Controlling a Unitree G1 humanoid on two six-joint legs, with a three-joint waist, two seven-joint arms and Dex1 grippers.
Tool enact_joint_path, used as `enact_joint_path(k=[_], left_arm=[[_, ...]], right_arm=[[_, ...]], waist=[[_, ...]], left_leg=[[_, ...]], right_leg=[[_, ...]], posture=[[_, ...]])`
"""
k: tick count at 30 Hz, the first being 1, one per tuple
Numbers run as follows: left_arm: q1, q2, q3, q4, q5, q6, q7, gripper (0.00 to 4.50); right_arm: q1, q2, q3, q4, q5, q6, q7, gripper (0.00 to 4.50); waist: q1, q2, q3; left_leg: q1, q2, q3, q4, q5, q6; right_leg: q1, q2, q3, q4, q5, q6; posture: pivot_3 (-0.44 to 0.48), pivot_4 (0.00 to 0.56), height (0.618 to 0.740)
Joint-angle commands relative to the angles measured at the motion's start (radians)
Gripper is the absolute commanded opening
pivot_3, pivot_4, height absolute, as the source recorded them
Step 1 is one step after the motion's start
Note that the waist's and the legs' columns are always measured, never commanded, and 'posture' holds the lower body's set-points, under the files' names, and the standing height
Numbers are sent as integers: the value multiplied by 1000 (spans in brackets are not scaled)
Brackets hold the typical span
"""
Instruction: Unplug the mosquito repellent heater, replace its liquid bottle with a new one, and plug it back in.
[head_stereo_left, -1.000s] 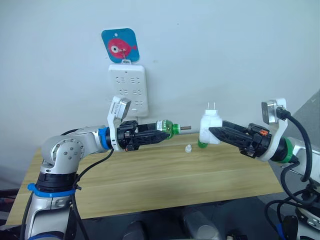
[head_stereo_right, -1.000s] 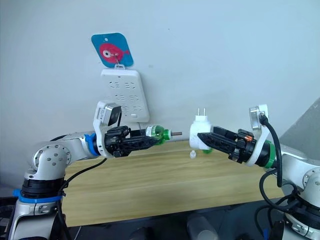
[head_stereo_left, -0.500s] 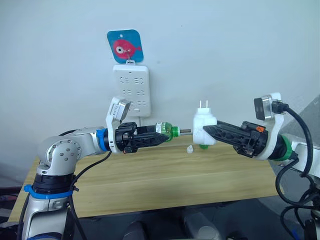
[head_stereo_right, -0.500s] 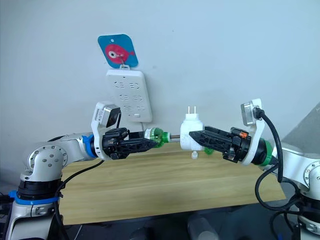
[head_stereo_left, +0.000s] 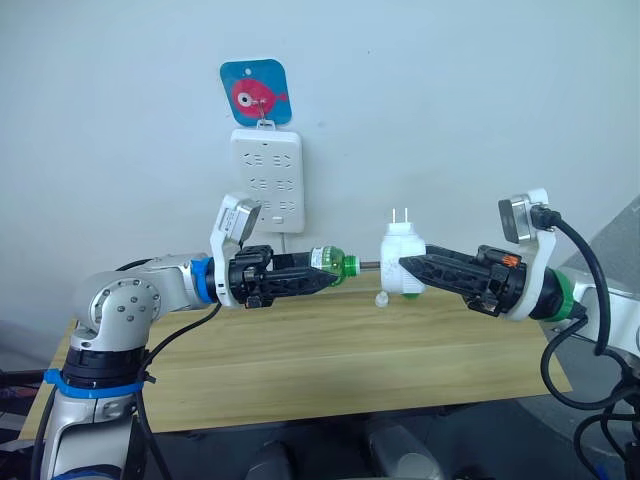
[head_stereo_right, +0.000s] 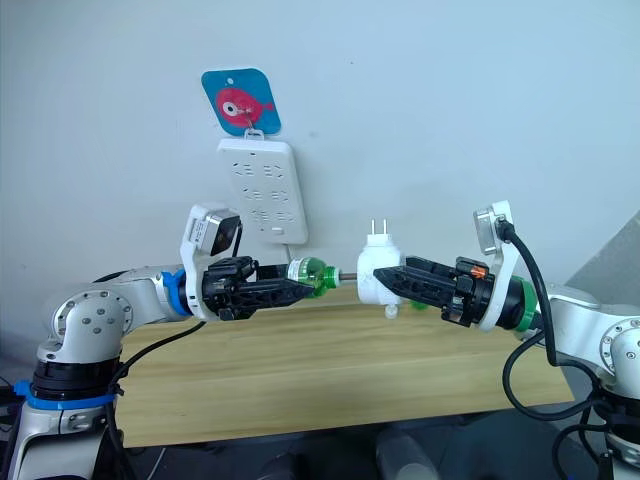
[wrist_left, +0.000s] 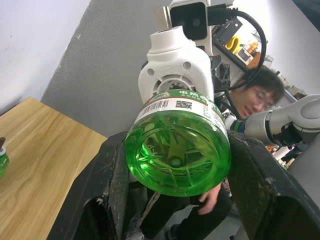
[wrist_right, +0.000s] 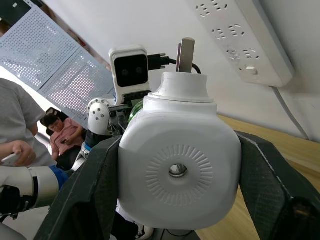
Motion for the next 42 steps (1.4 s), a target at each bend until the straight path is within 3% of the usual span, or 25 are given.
enact_joint_path(k=[1, 42], left_arm=[[-10, 6, -7, -35, -2, -12, -16, 2416], [-14, -23, -67, -32, 59, -39, -52, 2416]], right_arm=[[2, -14, -4, -32, 7, -29, 15, 2932], [-2, -7, 66, -64, -26, -49, 33, 2932]], waist=[[0, 0, 0], [0, 0, 0]], left_leg=[[0, 0, 0, 0, 0, 0], [1, 0, 0, 12, 0, 0]], right_leg=[[0, 0, 0, 0, 0, 0], [0, 1, 1, 13, 0, 0]], posture=[[-234, 57, 733], [-237, 62, 733]])
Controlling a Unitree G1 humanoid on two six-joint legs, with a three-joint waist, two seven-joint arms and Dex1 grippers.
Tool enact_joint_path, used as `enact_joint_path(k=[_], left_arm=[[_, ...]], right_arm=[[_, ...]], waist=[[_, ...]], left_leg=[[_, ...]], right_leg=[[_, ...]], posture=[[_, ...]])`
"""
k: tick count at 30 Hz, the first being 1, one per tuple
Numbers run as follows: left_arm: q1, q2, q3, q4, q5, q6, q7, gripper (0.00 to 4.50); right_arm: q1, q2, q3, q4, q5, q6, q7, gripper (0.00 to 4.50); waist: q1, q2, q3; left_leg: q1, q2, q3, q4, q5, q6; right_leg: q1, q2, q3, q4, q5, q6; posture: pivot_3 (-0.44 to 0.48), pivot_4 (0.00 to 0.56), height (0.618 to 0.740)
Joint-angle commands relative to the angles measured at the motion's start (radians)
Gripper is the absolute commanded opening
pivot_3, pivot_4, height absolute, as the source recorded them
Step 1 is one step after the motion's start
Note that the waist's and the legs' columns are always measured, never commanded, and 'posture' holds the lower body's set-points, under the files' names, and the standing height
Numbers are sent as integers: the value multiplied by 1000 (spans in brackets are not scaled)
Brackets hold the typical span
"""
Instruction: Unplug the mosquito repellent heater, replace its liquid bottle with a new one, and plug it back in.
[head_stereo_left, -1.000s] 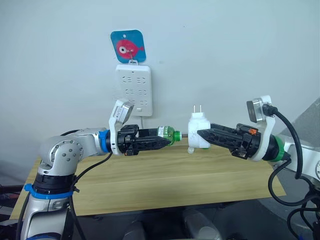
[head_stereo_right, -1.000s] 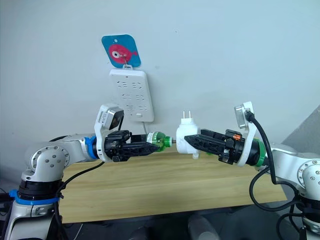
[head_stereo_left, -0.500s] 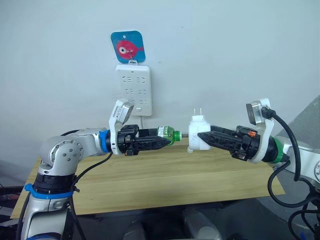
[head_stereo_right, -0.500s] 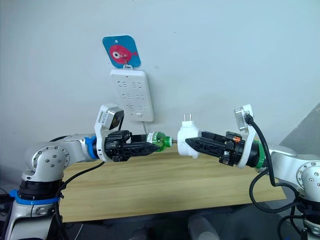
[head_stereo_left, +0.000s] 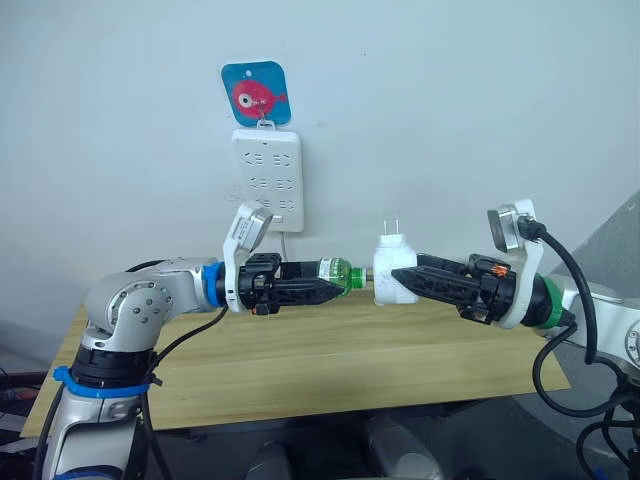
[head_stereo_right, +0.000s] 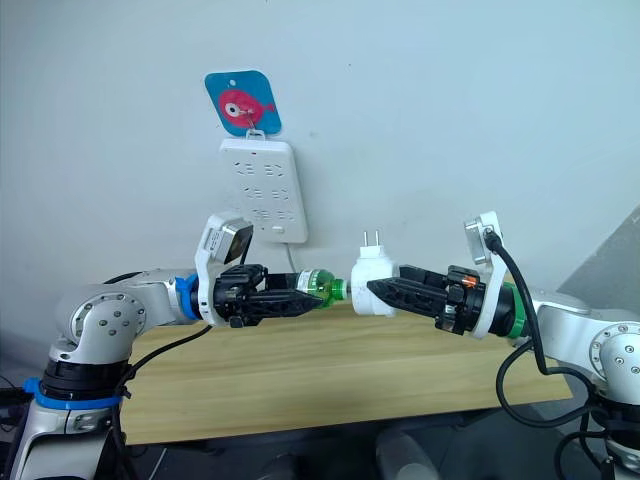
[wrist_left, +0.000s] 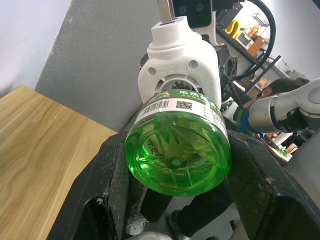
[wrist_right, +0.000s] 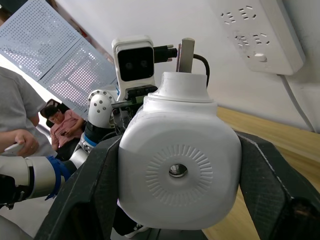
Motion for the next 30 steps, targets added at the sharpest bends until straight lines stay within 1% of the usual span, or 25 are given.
enact_joint_path(k=[1, 6, 11, 18, 24, 30], left_arm=[[-15, -18, -9, -36, -14, -10, -5, 2416], [-22, -37, -1, -35, -32, 4, 11, 2416], [-42, -46, 36, -7, -63, 39, 35, 2416], [-30, -12, 13, -12, -19, 29, -3, 2416], [-23, -13, 4, -9, 5, 12, -15, 2416], [-26, -21, 15, 4, -1, 9, -4, 2416]], right_arm=[[-24, 8, 21, -51, 24, -22, -3, 2932], [-22, 17, 38, -61, 21, -30, -13, 2932], [-8, 4, 36, -61, 14, -29, 1, 2932], [-4, -1, 27, -59, 38, -39, 5, 2932], [3, -8, 22, -61, 46, -39, 10, 2932], [10, -13, 18, -63, 46, -41, 10, 2932]], waist=[[0, 0, 0], [0, 0, 0], [0, 0, 0], [-1, 0, 0], [-1, 0, 0], [-1, 0, 0]], left_leg=[[0, 0, 0, 0, 0, 0], [0, 0, 0, 0, 0, 0], [0, 0, 0, 0, 0, 0], [0, 0, 0, 0, 0, 0], [0, 0, 0, 0, 0, 0], [0, 0, 0, 0, 0, 0]], right_leg=[[0, 0, 0, 0, 0, 0], [0, 0, 0, 0, 0, 0], [0, 0, 0, 0, 0, 0], [0, 0, 0, 0, 0, 0], [0, 0, 0, 0, 0, 0], [0, 0, 0, 0, 0, 0]], posture=[[-237, 62, 733], [-241, 61, 733], [-241, 61, 733], [-241, 61, 733], [-247, 57, 733], [-248, 56, 733]])
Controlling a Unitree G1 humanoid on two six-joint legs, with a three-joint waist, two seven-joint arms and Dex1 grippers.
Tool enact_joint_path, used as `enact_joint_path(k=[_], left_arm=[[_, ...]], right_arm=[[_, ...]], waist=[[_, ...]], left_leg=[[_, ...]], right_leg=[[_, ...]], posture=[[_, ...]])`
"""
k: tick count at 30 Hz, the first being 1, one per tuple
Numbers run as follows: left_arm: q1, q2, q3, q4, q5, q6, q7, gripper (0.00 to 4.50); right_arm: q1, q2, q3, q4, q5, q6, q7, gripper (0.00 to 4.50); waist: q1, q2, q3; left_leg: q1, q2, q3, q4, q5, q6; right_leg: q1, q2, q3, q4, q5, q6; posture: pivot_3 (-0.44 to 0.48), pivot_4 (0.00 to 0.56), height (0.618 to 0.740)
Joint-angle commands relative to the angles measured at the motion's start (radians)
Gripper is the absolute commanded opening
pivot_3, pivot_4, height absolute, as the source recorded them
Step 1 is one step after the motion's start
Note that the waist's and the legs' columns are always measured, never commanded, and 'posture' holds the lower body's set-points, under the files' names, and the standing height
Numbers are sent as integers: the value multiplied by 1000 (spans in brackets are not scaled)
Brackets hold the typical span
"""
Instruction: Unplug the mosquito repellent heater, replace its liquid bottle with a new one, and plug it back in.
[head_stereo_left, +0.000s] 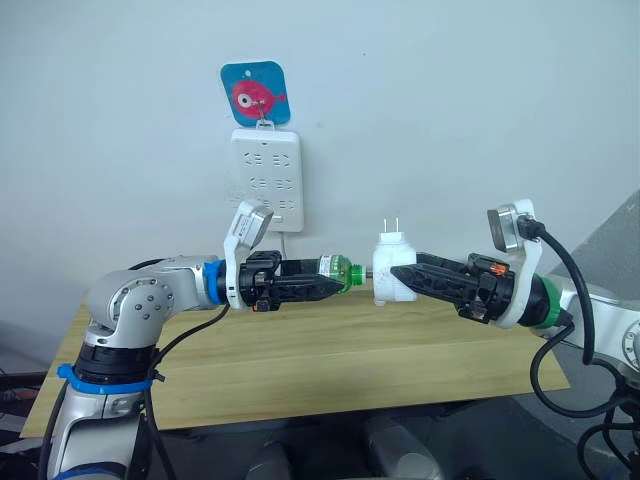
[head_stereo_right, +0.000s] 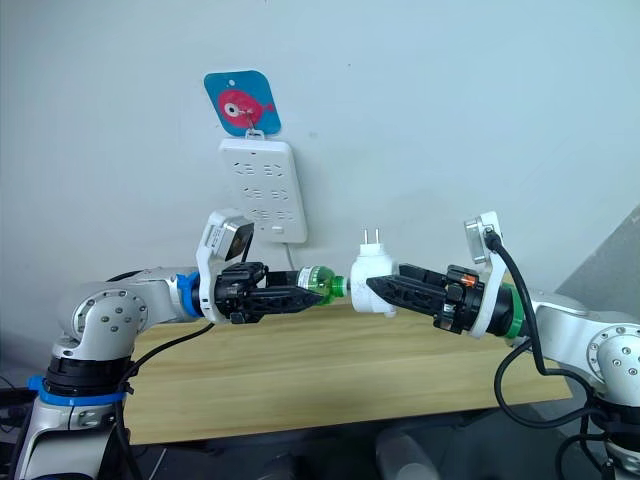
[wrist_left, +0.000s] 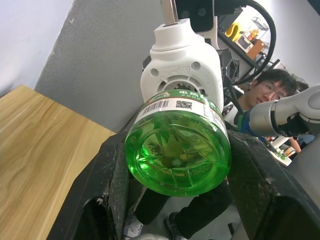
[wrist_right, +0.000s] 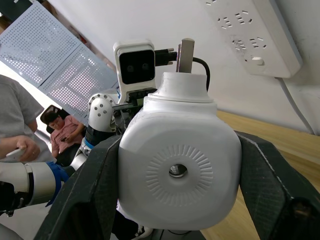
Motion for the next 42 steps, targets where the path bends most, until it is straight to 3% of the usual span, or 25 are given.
enact_joint_path(k=[1, 11, 35, 39, 40, 42], left_arm=[[-12, -11, 11, -12, -15, -12, 2, 2416], [-15, 6, 23, -19, -43, 16, -9, 2416], [15, -75, -26, -72, -43, -7, 27, 2416], [21, -93, -30, -72, -30, -18, 32, 2415], [23, -98, -31, -71, -27, -22, 35, 2415], [24, -108, -30, -69, -25, -27, 40, 2415]], right_arm=[[1, -9, -1, -60, 33, -5, 23, 2932], [11, -12, -7, -46, 14, -8, 32, 2932], [-26, -9, 56, -44, 35, -1, -42, 2932], [-28, -32, 63, -32, 61, 9, -65, 4280], [-29, -39, 65, -30, 69, 11, -65, 4500], [-31, -54, 68, -23, 84, 15, -67, 4500]], waist=[[0, 0, 0], [0, 0, 0], [0, 0, 0], [1, 0, 0], [1, 0, 0], [0, 0, 0]], left_leg=[[0, 0, 0, 0, 0, 0], [0, 0, 0, 0, 0, 0], [0, 0, 0, 0, 0, 0], [0, 0, 0, 0, 0, 0], [0, 0, 0, 0, 0, 0], [0, 0, 0, 0, 0, 0]], right_leg=[[0, 0, 0, 0, 0, 0], [0, 0, 0, 0, 0, 0], [0, 0, 0, 0, 0, 0], [0, 0, 0, 0, 0, 0], [0, 0, 0, 0, 0, 0], [0, 0, 0, 0, 0, 0]], posture=[[-248, 56, 733], [-246, 56, 733], [-247, 65, 733], [-246, 66, 733], [-246, 66, 733], [-247, 65, 733]])
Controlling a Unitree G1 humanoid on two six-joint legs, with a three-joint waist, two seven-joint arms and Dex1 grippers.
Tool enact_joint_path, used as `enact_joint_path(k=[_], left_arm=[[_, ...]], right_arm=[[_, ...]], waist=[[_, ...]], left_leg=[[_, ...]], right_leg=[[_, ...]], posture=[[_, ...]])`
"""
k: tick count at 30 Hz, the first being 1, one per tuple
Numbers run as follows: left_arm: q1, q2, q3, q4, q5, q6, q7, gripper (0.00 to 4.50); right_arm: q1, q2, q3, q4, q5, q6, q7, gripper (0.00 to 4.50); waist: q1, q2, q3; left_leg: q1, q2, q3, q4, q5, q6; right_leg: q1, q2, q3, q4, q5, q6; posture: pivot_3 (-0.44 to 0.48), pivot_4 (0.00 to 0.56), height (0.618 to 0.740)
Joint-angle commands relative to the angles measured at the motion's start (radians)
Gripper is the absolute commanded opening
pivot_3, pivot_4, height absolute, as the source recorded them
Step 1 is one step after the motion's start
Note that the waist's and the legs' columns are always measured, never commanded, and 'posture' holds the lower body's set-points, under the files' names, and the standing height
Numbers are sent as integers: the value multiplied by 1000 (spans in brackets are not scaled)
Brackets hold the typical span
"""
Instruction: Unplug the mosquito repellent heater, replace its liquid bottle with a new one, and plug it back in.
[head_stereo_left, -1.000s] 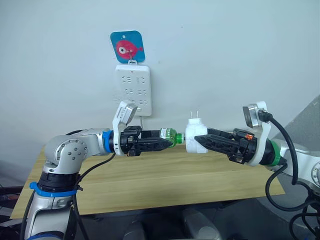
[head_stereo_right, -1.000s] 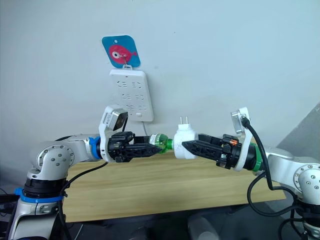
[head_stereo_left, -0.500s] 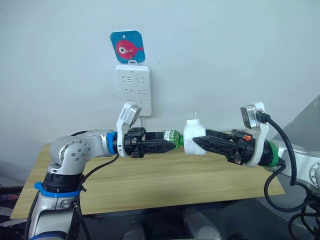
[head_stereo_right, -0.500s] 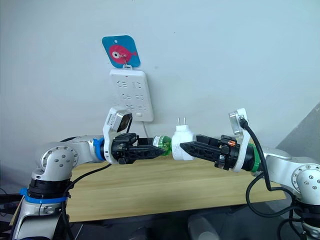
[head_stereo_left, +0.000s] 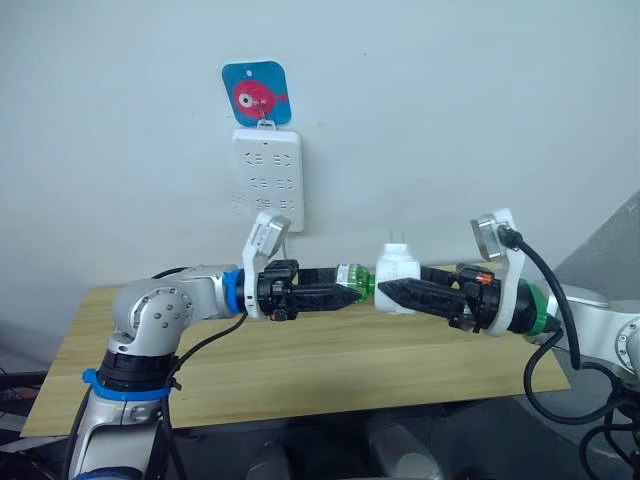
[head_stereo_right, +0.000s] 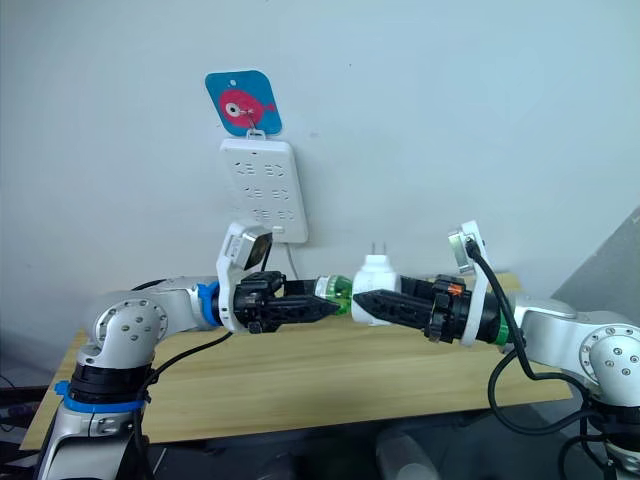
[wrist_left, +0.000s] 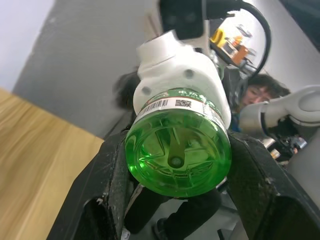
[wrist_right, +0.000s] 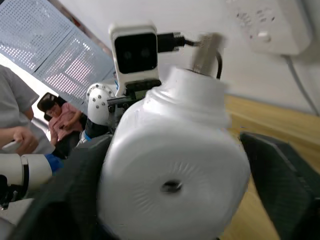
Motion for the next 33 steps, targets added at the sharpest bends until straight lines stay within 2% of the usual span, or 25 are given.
enact_joint_path(k=[1, 17, 20, 24, 27, 30, 33], left_arm=[[0, -10, 7, -23, -10, -27, 1, 2415], [-2, -94, 43, 14, -42, -29, 92, 2415], [-8, -102, 50, 30, -46, -32, 106, 2415], [-22, -103, 59, 50, -54, -28, 113, 2415], [-32, -83, 53, 56, -60, -10, 88, 2415], [-38, -48, 43, 57, -63, 9, 51, 2415], [-39, -6, 28, 47, -61, 28, 6, 2415]], right_arm=[[-20, -30, -12, 2, 46, 4, 0, 4500], [-26, -118, -12, -52, 43, 49, 64, 4500], [17, -182, -27, -129, -89, 93, 180, 4500], [134, -294, -26, -265, -422, 31, 409, 4500], [245, -296, -66, -255, -596, -76, 495, 3910], [298, -290, -97, -209, -755, -174, 552, 2804], [273, -262, -112, -111, -833, -224, 579, 1671]], waist=[[-1, 0, 0], [0, 0, 0], [2, -1, -1], [6, -1, -1], [4, -5, -6], [-4, -6, -10], [-11, -7, -15]], left_leg=[[0, 0, 0, 0, 0, 0], [0, 0, 0, 0, 0, 0], [0, 0, 0, 0, 0, 0], [0, 0, 0, 0, 0, 0], [0, 0, 0, 0, 0, 0], [0, 0, 1, 1, 0, 0], [2, 0, 2, 1, 0, 0]], right_leg=[[0, 0, 0, 0, 0, 0], [0, 0, 0, 0, 0, 0], [0, 0, 0, 0, 0, 0], [0, 0, -1, 0, 0, 0], [0, 0, -1, -1, 0, 1], [0, 0, 1, -1, 0, 1], [1, 0, 2, -1, 0, 1]], posture=[[-247, 64, 733], [-251, 59, 733], [-260, 53, 733], [-275, 49, 733], [-282, 48, 733], [-289, 47, 733], [-291, 45, 733]])
